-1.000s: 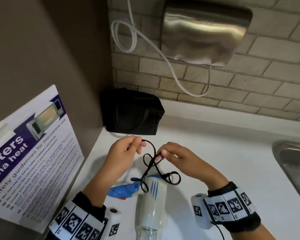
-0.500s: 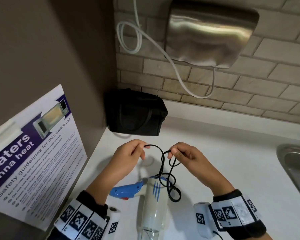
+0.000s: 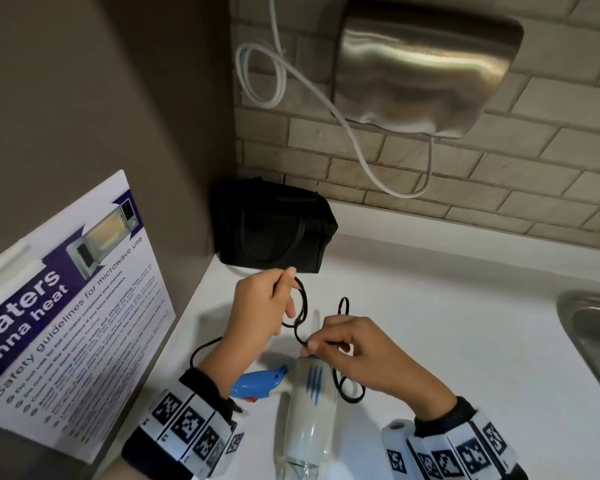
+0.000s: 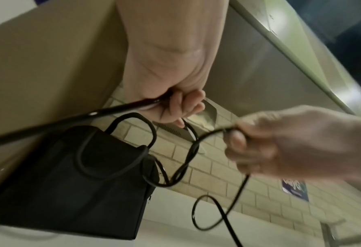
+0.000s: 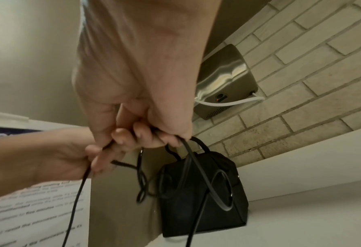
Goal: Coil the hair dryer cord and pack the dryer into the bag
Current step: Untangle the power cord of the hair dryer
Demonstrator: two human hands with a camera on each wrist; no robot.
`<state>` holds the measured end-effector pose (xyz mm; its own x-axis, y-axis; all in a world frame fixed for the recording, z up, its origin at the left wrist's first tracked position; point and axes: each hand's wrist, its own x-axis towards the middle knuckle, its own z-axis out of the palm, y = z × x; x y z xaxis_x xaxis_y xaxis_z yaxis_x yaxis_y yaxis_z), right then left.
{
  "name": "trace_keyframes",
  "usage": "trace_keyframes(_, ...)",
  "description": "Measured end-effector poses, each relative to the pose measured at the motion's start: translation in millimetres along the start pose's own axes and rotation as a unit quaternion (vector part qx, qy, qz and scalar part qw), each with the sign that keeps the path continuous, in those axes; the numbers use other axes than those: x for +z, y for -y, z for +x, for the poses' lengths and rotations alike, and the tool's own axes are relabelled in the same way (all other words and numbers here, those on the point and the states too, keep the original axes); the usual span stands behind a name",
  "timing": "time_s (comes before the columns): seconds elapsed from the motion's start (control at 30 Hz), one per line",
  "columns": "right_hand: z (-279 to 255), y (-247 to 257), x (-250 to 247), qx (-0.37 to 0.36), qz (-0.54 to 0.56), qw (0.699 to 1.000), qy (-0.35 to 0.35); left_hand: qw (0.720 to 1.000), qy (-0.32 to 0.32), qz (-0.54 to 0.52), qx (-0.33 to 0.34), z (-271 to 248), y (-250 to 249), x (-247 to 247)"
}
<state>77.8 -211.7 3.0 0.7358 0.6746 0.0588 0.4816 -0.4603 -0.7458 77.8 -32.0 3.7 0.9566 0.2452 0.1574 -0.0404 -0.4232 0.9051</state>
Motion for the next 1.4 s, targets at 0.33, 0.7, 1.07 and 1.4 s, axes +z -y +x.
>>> trace_keyframes(0.33, -1.0, -45.1, 16.1, 0.162, 0.011, 0.986, -0.028, 0.965, -0.053, -0.237, -0.100, 4.6, -2.8, -46.4)
trace_keyframes(0.7, 2.5, -93.6, 13.3, 0.284, -0.045, 0.949, -0.132, 0.909, -0.102, -0.386, -0.117, 3.7, 2.9, -72.7)
trace_keyframes(1.07, 6.9, -98.4, 2.8, 0.292, -0.039, 0.946, -0.137, 0.881, -0.109, -0.435, -0.151, 9.7, 12.7, -66.4)
trace_keyframes(1.4, 0.7, -133.5, -7.5, 0.389, -0.106, 0.902, -0.155, 0.833, -0.144, -0.517, -0.135, 8.6, 10.7, -77.5)
